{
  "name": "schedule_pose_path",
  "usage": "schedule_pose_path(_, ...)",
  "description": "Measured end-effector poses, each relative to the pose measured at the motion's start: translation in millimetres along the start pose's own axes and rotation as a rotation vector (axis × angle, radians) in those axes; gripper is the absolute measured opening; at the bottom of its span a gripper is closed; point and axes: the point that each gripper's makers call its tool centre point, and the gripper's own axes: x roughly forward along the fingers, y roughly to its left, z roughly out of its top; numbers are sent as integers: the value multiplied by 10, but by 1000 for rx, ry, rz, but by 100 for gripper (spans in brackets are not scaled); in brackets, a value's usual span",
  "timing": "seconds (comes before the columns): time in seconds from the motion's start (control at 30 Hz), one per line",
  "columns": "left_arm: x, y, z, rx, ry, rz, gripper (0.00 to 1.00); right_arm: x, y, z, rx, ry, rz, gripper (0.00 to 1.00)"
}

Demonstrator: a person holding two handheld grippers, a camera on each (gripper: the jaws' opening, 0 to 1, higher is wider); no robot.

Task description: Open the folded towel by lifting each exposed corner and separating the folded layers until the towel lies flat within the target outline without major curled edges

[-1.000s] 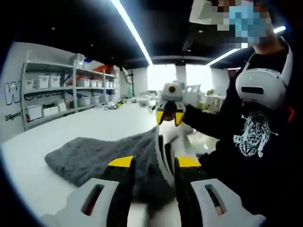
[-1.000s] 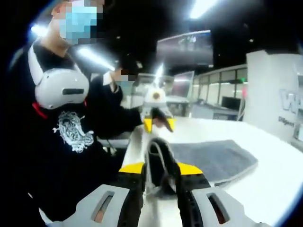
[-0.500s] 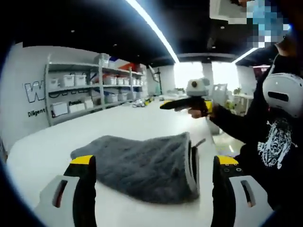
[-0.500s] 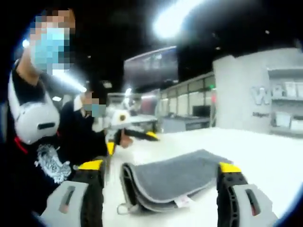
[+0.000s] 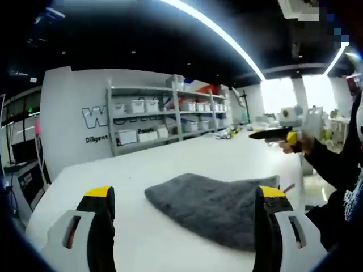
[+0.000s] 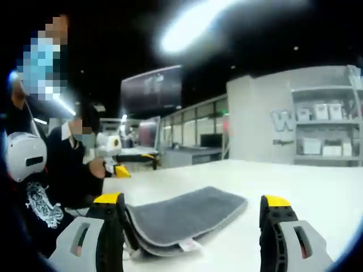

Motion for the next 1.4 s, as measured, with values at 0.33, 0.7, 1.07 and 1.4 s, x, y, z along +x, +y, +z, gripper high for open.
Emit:
schedule_pose_path(0.33,-119,-47,-27,-27,6,-9,100,-110,-21,93,2,-17,-57,100)
schedule_pose_path(0.7,-236,16,-49,-36,10,27,100,-287,-194,14,-2,4,-156,100)
schedule_pose_path(1.07,-268,49,-110,-45,33,41,100,-351,-241,11,-11,18,-170,100)
schedule_pose_path(1.4,-305,67,-174,-63,65,52,100,-428,-347,5,-15,31,-195,100)
